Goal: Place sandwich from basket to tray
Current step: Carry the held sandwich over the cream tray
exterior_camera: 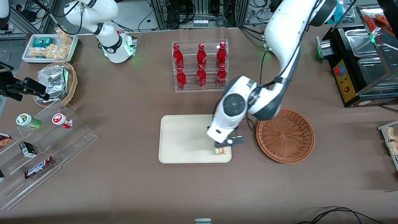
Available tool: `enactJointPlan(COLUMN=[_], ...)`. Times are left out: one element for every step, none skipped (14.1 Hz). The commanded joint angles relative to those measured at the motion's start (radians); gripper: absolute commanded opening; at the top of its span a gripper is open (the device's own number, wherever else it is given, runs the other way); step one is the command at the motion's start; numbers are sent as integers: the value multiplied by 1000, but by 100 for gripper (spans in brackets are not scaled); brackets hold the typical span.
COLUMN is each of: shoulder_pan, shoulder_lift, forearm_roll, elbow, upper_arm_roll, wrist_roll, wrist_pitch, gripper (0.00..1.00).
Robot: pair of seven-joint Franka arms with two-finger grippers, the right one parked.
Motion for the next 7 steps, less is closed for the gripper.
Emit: enactJointPlan(shoulder_pan=[-60, -75, -87, -92, -94, -94, -94], shoulder_lift=[117, 144, 175, 200, 221, 237, 249], forearm_roll=[-7, -7, -8, -8, -10, -10, -10], elbow=[132, 162, 195, 217, 235, 248, 257], upper_arm_roll=[4, 4, 4, 2, 1, -5, -14], wrist_roll=[19, 6, -19, -36, -41, -44, -67], wrist_pitch=[48, 51, 51, 52, 54, 54, 55], gripper=[8, 8, 8, 8, 8, 8, 9])
